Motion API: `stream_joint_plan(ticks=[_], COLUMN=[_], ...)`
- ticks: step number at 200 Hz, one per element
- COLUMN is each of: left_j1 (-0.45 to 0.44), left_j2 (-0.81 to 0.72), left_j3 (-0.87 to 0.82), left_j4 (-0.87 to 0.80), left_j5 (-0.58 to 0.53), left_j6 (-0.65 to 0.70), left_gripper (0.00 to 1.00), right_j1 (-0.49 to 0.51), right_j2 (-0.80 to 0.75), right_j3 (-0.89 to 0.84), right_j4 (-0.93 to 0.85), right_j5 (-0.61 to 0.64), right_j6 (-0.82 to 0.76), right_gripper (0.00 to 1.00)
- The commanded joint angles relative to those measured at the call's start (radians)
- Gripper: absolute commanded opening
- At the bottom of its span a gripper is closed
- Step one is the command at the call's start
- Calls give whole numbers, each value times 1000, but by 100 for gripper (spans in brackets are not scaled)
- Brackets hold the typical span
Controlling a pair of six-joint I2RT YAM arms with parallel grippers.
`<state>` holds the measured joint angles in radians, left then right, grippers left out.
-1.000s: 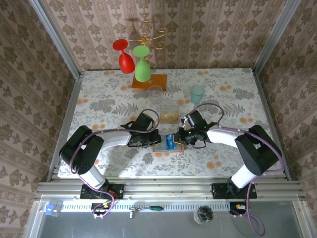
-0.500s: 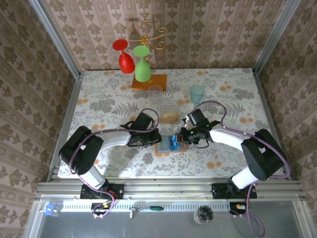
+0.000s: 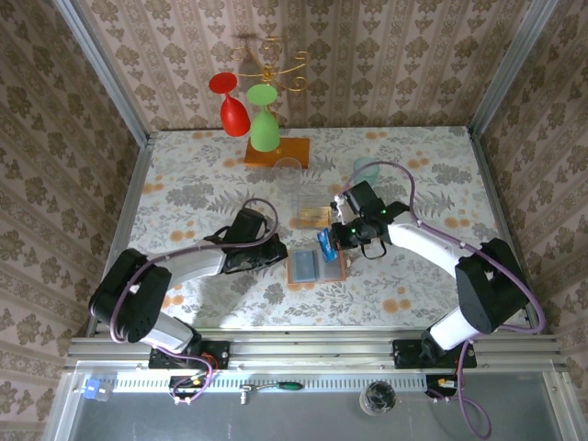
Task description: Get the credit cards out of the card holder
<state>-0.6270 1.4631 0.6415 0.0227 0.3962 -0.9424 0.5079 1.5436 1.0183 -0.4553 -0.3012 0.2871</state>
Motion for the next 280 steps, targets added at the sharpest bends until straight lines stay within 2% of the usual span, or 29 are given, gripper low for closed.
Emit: stream_joint_plan(ticks=[1,19,59,79,112,130,187,244,280], left_j1=[22,33,65,79,97,108,132,155,164], left_j2=[-42,-51,-92,-110,-134,-145,-161,-188,-196], left_j3=[-29,-40,-79,-99,-111,-116,-108,-88,-78], left_j4=[-14,-22,-23,-17,-45,-53,-73,-139,-160], left_j5=[2,9,12,22,30,33,55,56,58], left_j6=[9,15,15,11,25,24,23,35,39], left_gripper=[6,6,6,6,6,7,7,7,7], right_j1=[-5,-6,-8,-6,-6,-9,-21,-42,-52], right_j2=[45,84,170,203,233,258,395,560,627], right_j3=[64,125,269,324,407,461,689,963,1065], right_j4=[-113,-171,-289,-323,-354,-376,-501,-609,-629], right_j5=[79,78,167,177,193,208,120,62,54], right_j6=[-208,-325,-533,-672,-812,-849,-1005,-1051,-1062], right_gripper=[0,0,0,0,0,0,0,0,0])
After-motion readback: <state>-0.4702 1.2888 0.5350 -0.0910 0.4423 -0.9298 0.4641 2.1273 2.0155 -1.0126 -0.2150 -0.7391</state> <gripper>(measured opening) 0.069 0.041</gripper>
